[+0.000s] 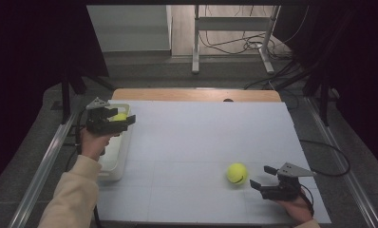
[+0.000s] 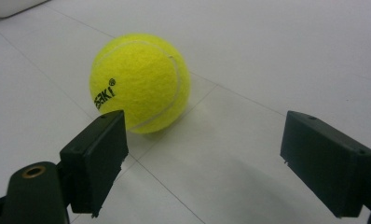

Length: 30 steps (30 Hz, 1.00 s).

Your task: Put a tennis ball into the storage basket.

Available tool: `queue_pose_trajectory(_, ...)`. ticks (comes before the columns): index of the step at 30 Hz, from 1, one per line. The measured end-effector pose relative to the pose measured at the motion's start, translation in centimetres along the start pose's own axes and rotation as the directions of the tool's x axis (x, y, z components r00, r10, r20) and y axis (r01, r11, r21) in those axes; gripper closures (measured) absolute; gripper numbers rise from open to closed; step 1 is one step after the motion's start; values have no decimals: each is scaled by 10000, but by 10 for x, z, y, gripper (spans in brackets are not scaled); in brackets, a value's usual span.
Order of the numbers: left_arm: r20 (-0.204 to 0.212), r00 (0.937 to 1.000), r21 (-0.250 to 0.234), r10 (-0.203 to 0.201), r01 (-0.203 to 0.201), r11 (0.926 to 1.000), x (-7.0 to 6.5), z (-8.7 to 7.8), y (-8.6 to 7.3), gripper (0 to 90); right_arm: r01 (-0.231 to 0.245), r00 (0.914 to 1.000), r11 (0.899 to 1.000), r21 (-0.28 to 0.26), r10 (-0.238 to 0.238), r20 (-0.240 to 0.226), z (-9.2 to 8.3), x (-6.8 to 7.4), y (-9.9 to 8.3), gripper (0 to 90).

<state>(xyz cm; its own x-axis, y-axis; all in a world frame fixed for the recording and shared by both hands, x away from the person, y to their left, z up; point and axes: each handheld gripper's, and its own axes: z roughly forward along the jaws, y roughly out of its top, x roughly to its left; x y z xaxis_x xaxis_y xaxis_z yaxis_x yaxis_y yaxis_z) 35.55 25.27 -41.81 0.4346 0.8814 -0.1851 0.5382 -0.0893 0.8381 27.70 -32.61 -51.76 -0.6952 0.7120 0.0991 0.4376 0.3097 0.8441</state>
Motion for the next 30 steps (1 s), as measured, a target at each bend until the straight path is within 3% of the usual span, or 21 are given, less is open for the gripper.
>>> queue_pose_trajectory(11,810,9963,-316,289,-264,9992,-13,-4,-11,169,-24,9998,10000,-64,26,213,-1,1,1,150)
queue_pose_trajectory(21,1134,9927,-421,421,-375,9984,-24,-5,-10,170,-50,9998,10000,-83,52,205,-3,-1,0,150)
queue_pose_trajectory(30,1771,9814,-406,745,-683,9968,-48,-3,-14,170,45,9999,10000,-66,-44,151,0,0,2,150)
